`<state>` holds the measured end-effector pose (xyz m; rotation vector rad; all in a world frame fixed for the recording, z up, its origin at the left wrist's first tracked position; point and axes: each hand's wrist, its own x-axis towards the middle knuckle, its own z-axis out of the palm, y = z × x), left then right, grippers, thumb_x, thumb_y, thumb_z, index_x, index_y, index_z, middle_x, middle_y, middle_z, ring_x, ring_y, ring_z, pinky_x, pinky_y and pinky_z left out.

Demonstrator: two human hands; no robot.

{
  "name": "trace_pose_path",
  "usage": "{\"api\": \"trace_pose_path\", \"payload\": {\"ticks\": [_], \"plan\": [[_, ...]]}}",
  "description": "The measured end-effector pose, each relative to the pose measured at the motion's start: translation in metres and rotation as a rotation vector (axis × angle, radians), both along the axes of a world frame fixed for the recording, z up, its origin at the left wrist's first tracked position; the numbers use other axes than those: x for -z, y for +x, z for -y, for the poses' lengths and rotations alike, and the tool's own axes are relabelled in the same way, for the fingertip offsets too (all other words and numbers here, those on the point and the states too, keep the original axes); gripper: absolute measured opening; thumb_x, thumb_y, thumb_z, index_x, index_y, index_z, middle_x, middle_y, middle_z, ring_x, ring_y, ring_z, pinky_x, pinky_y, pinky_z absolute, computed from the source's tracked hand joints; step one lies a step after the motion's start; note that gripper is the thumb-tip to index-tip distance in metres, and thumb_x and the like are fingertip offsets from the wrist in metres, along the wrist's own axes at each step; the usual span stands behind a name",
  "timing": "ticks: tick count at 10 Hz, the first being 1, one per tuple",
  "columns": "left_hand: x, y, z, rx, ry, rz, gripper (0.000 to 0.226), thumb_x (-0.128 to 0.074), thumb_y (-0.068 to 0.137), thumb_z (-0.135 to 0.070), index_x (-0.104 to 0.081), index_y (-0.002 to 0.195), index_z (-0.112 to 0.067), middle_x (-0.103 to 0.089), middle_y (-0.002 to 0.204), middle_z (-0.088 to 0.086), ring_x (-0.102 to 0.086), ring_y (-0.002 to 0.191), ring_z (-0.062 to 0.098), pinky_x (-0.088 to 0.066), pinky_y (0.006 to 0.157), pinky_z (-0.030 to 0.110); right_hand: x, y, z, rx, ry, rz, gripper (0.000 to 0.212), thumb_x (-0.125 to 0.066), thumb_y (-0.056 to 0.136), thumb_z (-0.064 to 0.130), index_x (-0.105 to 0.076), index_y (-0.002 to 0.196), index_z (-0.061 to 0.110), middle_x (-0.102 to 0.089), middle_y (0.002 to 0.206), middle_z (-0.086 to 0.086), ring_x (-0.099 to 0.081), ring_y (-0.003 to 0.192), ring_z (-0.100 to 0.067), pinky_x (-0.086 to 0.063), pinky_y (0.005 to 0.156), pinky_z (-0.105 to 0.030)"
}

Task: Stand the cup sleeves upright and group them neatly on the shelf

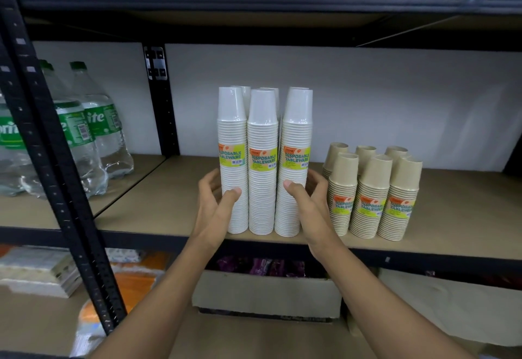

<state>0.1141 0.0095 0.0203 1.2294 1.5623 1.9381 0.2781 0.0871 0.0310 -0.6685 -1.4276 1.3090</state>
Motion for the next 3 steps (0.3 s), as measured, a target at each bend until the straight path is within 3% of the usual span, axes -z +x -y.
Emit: {"api": "trace_pose_path", "payload": {"ticks": [1, 2, 3], "plan": [[0.0, 0.005, 0.011, -0.071, -0.071, -0.021, 0.064, -0.062, 0.091, -0.037, -0.028, 0.146, -0.027, -0.046, 0.141, -0.003, -0.046, 0.128, 0.01, -0.039, 0.103, 0.031, -0.001, 0.01, 0.006, 0.016, -0.006, 0.033, 0.072, -0.07, 0.085, 0.043, -0.032, 0.145, 0.028, -0.044, 0.144, 0.013, -0.044, 0.131, -0.005, -0.039, 0.103, -0.029], [-0.001, 0.012, 0.026, -0.12, -0.108, -0.02, 0.068, -0.064, 0.087, -0.046, -0.027, 0.143, -0.036, -0.044, 0.143, -0.003, -0.046, 0.128, 0.014, -0.039, 0.103, 0.035, -0.001, 0.024, 0.017, 0.007, -0.02, 0.065, 0.083, -0.068, 0.075, 0.058, -0.03, 0.145, 0.035, -0.034, 0.154, 0.013, -0.034, 0.14, -0.007, -0.031, 0.115, -0.037], [-0.003, 0.028, 0.039, -0.247, -0.11, -0.037, 0.07, -0.065, 0.08, -0.054, -0.03, 0.138, -0.036, -0.044, 0.138, -0.004, -0.047, 0.125, 0.014, -0.041, 0.104, 0.041, -0.002, 0.04, 0.027, 0.0, -0.02, 0.09, 0.069, -0.067, 0.085, 0.051, -0.033, 0.143, 0.035, -0.034, 0.153, 0.013, -0.032, 0.14, -0.006, -0.029, 0.114, -0.033]]}}
